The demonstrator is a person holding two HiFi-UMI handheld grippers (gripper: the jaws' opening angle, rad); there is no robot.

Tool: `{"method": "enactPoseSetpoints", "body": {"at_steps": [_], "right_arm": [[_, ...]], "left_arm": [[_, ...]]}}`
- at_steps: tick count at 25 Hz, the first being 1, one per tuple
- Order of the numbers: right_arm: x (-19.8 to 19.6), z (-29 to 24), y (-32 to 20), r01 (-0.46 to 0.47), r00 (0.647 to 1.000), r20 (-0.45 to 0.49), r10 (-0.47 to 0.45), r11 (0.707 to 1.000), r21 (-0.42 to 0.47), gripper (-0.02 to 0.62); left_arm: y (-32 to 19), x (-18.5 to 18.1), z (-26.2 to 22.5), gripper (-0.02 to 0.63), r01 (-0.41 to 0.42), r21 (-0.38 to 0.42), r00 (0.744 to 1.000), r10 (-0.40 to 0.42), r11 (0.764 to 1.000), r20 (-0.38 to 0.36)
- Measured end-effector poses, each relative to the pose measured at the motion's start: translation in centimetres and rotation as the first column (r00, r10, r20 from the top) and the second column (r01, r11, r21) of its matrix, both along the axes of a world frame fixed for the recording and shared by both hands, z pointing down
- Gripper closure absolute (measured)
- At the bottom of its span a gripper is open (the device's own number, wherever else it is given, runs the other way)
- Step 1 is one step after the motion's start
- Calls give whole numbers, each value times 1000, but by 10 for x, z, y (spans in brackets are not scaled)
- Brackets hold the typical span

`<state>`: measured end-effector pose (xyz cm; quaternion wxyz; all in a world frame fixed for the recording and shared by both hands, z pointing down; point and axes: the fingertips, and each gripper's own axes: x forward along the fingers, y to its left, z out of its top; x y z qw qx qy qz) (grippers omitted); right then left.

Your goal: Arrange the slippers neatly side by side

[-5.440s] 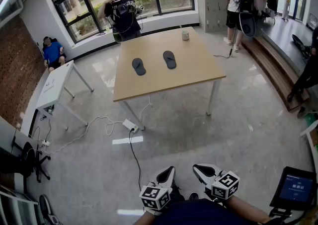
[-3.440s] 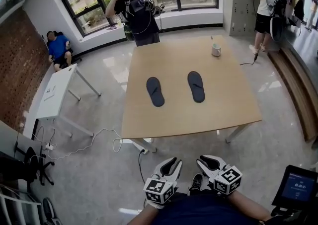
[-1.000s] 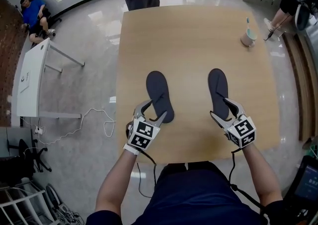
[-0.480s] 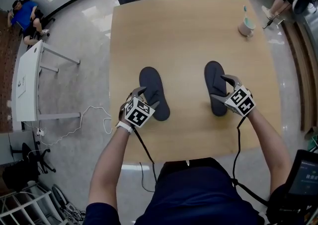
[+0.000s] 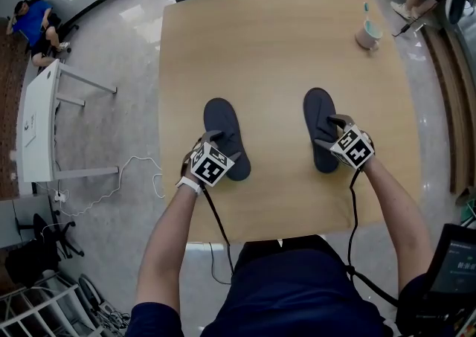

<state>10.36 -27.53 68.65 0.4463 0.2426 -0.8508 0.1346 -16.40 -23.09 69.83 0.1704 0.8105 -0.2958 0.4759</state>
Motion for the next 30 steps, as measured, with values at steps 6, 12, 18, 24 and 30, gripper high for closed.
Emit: {"method": "enactPoseSetpoints", "body": {"at_steps": [6,12,18,24,30], "right_arm": [[4,7,9,52,998,-37,-53,998,-22,261],[0,9,18,76,995,-61,-77,997,-19,270],[-1,10,24,62,997,-47,-63,998,-32,272],[-4,13,33,49,998,-28,-50,998,-42,272],[-6,13,43,52,998,-30,-53,998,-44,272]], "left_arm": [[5,3,2,282,-16,-14,1000,16,1000,10],[11,7,2,282,-10,-27,1000,10,1000,8],[18,17,2,282,-13,-30,1000,14,999,7],[29,27,3,282,-33,-31,999,33,999,3],[41,39,4,282,-60,-32,998,61,998,8]]}}
